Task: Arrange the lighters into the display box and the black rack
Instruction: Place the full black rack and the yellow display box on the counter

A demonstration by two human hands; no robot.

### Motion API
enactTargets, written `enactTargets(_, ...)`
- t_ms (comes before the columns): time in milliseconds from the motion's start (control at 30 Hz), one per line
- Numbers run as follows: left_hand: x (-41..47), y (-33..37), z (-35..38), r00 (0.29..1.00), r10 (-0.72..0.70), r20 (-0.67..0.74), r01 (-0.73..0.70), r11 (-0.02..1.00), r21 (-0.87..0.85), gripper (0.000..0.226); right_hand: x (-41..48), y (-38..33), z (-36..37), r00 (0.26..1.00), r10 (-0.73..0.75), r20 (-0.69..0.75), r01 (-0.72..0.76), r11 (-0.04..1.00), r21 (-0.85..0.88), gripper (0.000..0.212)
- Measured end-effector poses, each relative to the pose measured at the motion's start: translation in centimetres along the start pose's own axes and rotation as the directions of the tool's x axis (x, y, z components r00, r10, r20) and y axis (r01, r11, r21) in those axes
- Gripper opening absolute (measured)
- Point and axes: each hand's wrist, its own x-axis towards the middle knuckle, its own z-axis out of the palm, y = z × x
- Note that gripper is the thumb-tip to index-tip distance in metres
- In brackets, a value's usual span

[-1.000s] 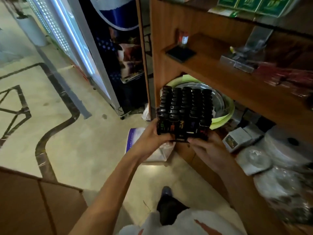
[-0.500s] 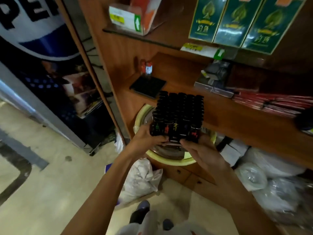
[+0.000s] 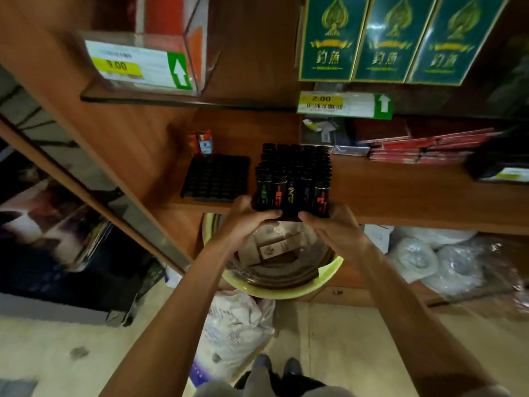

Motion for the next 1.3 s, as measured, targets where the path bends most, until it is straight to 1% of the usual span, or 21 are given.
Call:
enactTargets(33,0.4,0.2,-0.1,1.0,0.002,0.009,-0.002,1.0,0.003,0.033,0.2,-0.1,0.0,1.0,-0.01,-0.026,0.009,0.999,-0.037,0.015)
enactTargets(67,0.8,0.3,-0.3,1.0,0.002,0.016,-0.002,1.0,0.006,0.033,0.4,-0.1,0.0,0.998,-0.03,-0.051,0.026,0.997,-0.077,0.01)
enactTargets(100,1.0,0.5,-0.3,1.0,0.003,0.019,-0.003,1.0,0.018,0.033,0.6,-0.2,0.0,0.995,-0.041,-0.086,0.03,0.992,-0.123,0.01)
enactTargets(133,1.3,0.8,-0.4,1.0,0.007,0.017,-0.007,0.999,0.046,0.033,0.9,-0.2,0.0,0.991,-0.049,-0.126,0.027,0.984,-0.176,0.013)
enactTargets(200,1.7,1.2,-0.4,0.999,0.033,0.018,-0.035,0.992,0.122,0.034,1.3,-0.6,-0.1,0.979,-0.076,-0.189,0.017,0.956,-0.292,0.027)
enactTargets(267,1.9,1.5,-0.3,0.998,0.061,0.019,-0.064,0.98,0.188,0.028,1.5,-0.8,0.0,0.971,-0.094,-0.218,-0.002,0.915,-0.403,0.04)
enactTargets(367,2.1,1.7,-0.2,0.99,0.137,0.018,-0.134,0.915,0.381,0.019,1.5,-0.9,0.1,0.958,-0.144,-0.249,-0.017,0.836,-0.548,0.046)
enactTargets(433,2.2,1.8,-0.2,0.985,0.17,0.022,-0.159,0.858,0.488,0.027,1.6,-0.7,0.2,0.939,-0.215,-0.269,0.0,0.781,-0.624,0.044)
enactTargets(500,2.2,1.8,-0.1,0.988,0.155,0.027,-0.144,0.823,0.55,0.041,1.7,-0.5,0.1,0.911,-0.315,-0.265,0.049,0.723,-0.689,0.045)
enactTargets(567,2.1,1.7,0.0,0.985,0.17,0.028,-0.152,0.786,0.599,0.048,1.6,-0.5,0.2,0.883,-0.378,-0.278,0.075,0.699,-0.711,0.048)
enactTargets(633,1.9,1.5,0.3,0.974,0.227,-0.013,-0.162,0.734,0.659,0.05,1.5,-0.1,0.4,0.848,-0.434,-0.304,0.094,0.688,-0.719,0.049)
enactTargets(700,1.7,1.3,0.8,0.956,0.283,-0.074,-0.149,0.69,0.708,0.056,1.6,0.3,0.5,0.82,-0.448,-0.355,0.084,0.708,-0.701,0.048)
enactTargets(767,1.2,1.1,1.2,0.933,0.338,-0.124,-0.147,0.673,0.725,0.057,1.8,0.6,0.5,0.808,-0.441,-0.392,0.07,0.731,-0.679,0.047)
enactTargets(867,0.4,0.7,1.6,0.891,0.422,-0.165,-0.166,0.643,0.748,0.057,2.2,1.0,0.7,0.807,-0.431,-0.404,0.053,0.734,-0.678,0.041)
enactTargets(1000,0.0,0.4,2.2,0.881,0.424,-0.211,-0.099,0.601,0.793,0.061,2.5,1.3,0.8,0.815,-0.41,-0.41,0.034,0.74,-0.671,0.04)
enactTargets(1100,-0.1,0.2,2.4,0.871,0.433,-0.231,-0.092,0.606,0.79,0.064,2.6,1.1,0.9,0.83,-0.39,-0.399,0.031,0.746,-0.665,0.043)
enactTargets(1200,-0.2,0.1,2.3,0.862,0.45,-0.233,-0.107,0.611,0.784,0.063,2.7,0.9,1.1,0.826,-0.395,-0.402,0.038,0.751,-0.66,0.046)
enactTargets(1300,-0.3,0.1,2.1,0.856,0.462,-0.231,-0.122,0.615,0.779,0.063,2.9,1.1,1.4,0.826,-0.402,-0.395,0.025,0.727,-0.686,0.045)
